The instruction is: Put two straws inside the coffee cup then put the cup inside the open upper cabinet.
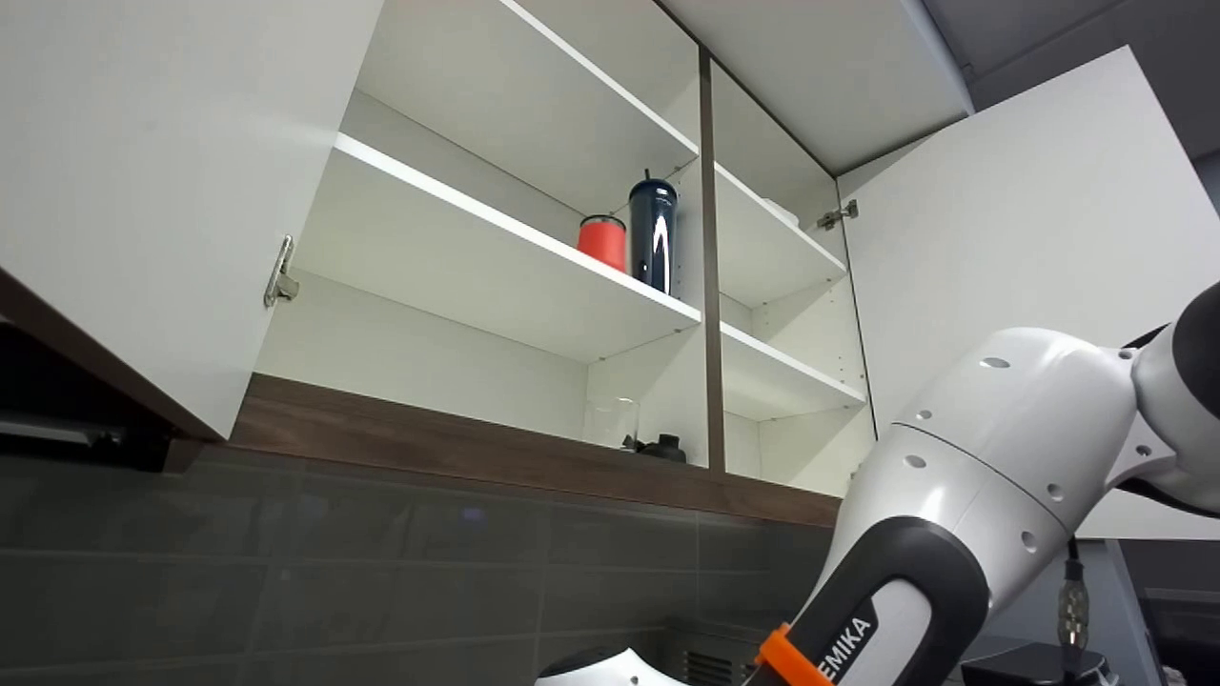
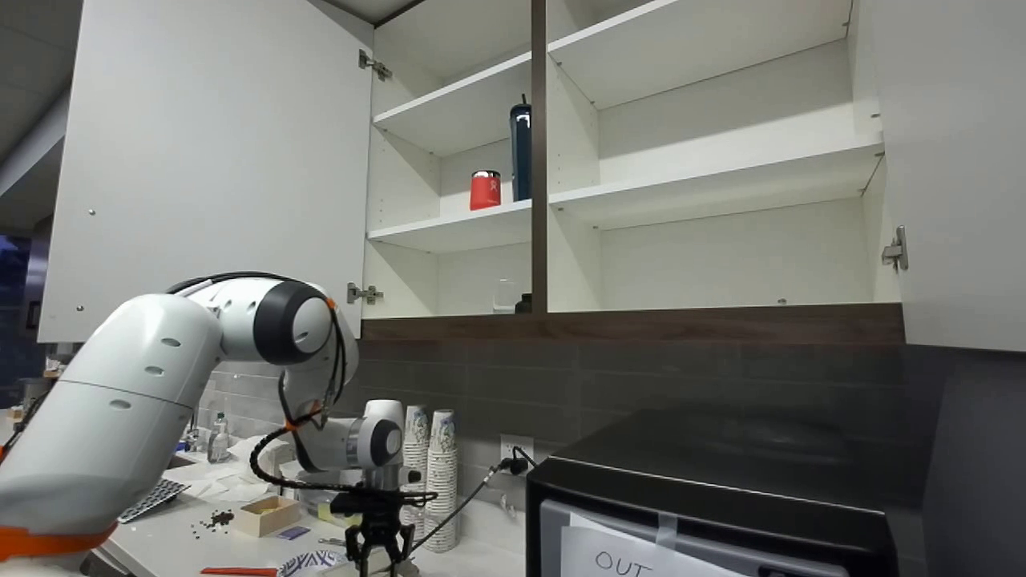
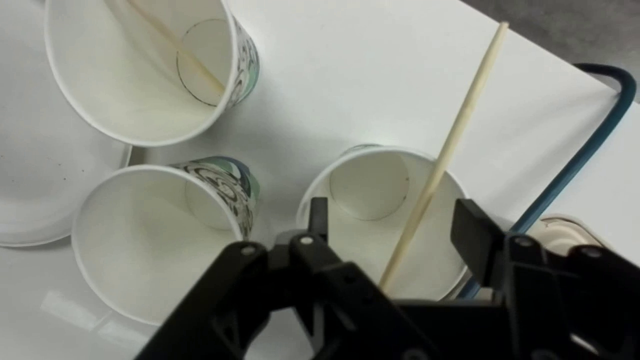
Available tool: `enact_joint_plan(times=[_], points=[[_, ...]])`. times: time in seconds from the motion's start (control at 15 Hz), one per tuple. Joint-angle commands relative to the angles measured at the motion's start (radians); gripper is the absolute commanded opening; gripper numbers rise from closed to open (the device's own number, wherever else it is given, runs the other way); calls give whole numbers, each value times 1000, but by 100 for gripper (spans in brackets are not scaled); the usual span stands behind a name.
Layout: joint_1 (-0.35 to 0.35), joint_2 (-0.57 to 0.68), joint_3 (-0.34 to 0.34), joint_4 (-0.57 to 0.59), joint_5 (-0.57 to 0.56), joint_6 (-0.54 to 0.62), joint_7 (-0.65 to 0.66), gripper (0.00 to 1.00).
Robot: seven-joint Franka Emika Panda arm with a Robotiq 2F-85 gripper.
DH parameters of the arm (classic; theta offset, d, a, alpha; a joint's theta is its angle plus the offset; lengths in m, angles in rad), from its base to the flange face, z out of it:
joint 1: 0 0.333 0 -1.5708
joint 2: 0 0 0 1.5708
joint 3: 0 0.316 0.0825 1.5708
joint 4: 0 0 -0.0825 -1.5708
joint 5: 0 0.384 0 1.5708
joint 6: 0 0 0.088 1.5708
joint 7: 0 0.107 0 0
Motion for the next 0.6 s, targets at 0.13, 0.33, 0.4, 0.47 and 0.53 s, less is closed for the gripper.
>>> enact_joint_plan(times=[0.13,0.33,0.4,0.47,0.53], points=[[-8,7,11,-19,61,33,-22,53],[-9,16,16,-14,84,30,-31,45],[-10,18,18,-9,94,26,-33,35],[-13,20,24,-6,110,21,-45,27],[-17,21,27,-5,126,22,-53,20]])
